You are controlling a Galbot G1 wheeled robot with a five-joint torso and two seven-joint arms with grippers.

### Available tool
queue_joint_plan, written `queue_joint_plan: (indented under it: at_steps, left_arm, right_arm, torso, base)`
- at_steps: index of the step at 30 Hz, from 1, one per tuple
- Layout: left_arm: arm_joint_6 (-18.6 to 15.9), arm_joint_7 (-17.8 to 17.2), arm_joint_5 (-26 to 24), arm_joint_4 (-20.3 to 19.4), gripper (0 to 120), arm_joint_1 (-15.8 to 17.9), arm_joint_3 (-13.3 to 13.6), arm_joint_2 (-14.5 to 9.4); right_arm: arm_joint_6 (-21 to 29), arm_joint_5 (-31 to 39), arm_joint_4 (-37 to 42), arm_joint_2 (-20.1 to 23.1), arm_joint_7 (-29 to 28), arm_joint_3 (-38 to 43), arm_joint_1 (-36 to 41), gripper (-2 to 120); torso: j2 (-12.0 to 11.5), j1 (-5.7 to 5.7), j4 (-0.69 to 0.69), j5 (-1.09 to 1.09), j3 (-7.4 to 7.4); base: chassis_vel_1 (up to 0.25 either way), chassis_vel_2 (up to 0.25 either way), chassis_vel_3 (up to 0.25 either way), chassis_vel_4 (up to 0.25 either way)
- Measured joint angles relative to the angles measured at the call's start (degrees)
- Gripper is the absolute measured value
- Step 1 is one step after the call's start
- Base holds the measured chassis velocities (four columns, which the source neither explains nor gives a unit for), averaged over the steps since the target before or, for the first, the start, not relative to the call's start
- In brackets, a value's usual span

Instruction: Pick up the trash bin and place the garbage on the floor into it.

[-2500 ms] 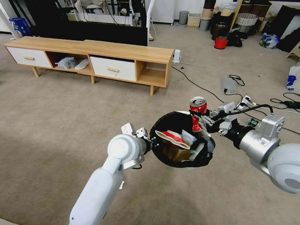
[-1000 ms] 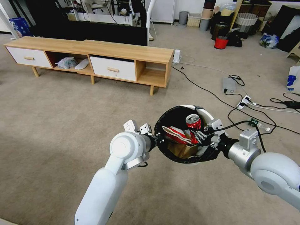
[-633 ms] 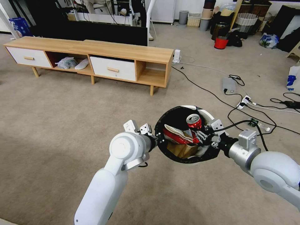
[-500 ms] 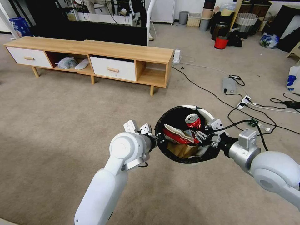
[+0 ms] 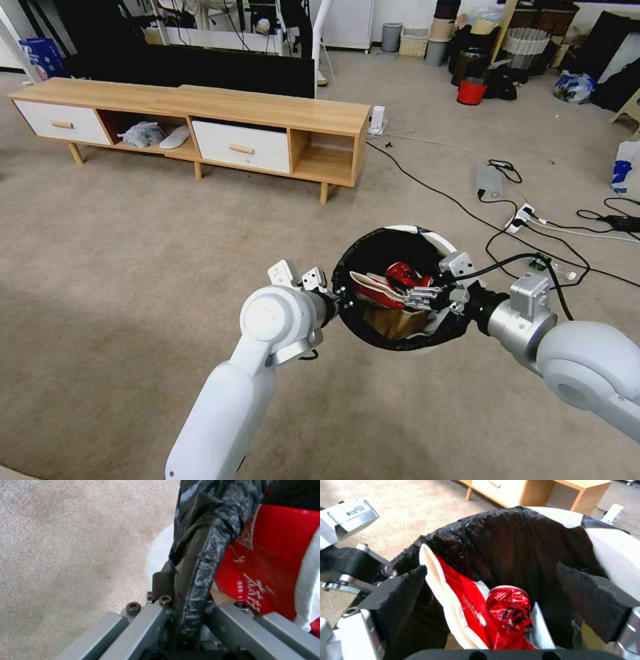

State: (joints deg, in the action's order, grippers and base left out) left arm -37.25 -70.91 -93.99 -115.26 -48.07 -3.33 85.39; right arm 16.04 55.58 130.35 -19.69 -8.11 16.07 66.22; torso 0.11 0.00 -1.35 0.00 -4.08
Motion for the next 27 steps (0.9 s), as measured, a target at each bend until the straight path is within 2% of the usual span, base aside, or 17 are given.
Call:
queue_joint_plan:
  at_steps: [10,16,18,19,20,21,23,24,25,26,27]
  left_arm:
    - [-0.4,-0.1,2.7,1.7,0,-0.2,-0.1,1.3]
    - [-0.4,0.2,3.7,2.6,0,-0.1,-1.2,0.7]
    - [-0.4,0.7,3.9,2.8,0,-0.1,-2.5,-1.0]
    - [-0.4,0.7,3.9,2.8,0,-0.1,-2.5,-1.0]
    - [-0.4,1.0,3.8,2.7,0,-0.2,-3.2,-2.3]
    - [-0.4,1.0,3.8,2.7,0,-0.2,-3.2,-2.3]
    - [-0.4,1.6,3.8,2.4,0,-0.6,-4.5,-4.6]
    - [-0.4,1.6,3.8,2.4,0,-0.6,-4.5,-4.6]
    - [-0.4,1.8,3.7,2.1,0,-1.0,-5.7,-6.0]
    - [-0.4,2.0,3.5,1.5,0,-2.0,-8.4,-8.9]
    - [-0.4,2.0,3.5,1.5,0,-2.0,-8.4,-8.9]
  right_arm:
    - [-0.6,0.7,0.9,0.5,0.4,2.5,0.2,100]
    - [-1.3,2.6,2.1,1.5,0.4,6.2,0.8,100]
    - [-1.7,3.8,3.0,2.3,0.2,9.1,1.8,100]
    - [-1.7,3.8,3.0,2.3,0.2,9.1,1.8,100]
    - [-1.9,4.5,3.4,2.4,-0.1,10.3,2.1,100]
    - [-1.9,4.5,3.4,2.4,-0.1,10.3,2.1,100]
    - [-2.2,5.3,3.7,2.2,-0.3,11.4,2.3,100]
    - [-2.2,5.3,3.7,2.2,-0.3,11.4,2.3,100]
    - [-2.3,5.8,3.8,1.8,-0.4,11.8,2.2,100]
    - [-2.4,6.0,3.7,1.0,-0.5,11.9,2.0,100]
    - [-2.4,6.0,3.7,1.0,-0.5,11.9,2.0,100]
  torso:
    - [0.0,0.0,0.0,0.0,0.0]
    - [0.0,0.0,0.0,0.0,0.0]
    - [0.0,0.0,0.0,-0.01,0.0]
    - [0.0,0.0,0.0,-0.01,0.0]
    - [0.0,0.0,0.0,-0.01,0.0]
    - [0.0,0.0,0.0,-0.01,0.0]
    - [0.0,0.0,-0.02,-0.02,0.0]
    - [0.0,0.0,-0.02,-0.02,0.0]
    - [0.0,0.0,0.0,-0.02,0.0]
    - [0.0,0.0,0.01,-0.03,0.0]
    - [0.0,0.0,0.01,-0.03,0.0]
  base:
    - [0.0,0.0,0.0,0.0]
    - [0.0,0.0,0.0,0.0]
    - [0.0,0.0,0.0,0.0]
    - [0.0,0.0,0.0,0.0]
    - [0.0,0.0,0.0,0.0]
    - [0.0,0.0,0.0,0.0]
    - [0.0,0.0,0.0,0.0]
    - [0.0,0.0,0.0,0.0]
    - [0.0,0.0,0.0,0.0]
    - [0.0,0.0,0.0,0.0]
    - [0.0,0.0,0.0,0.0]
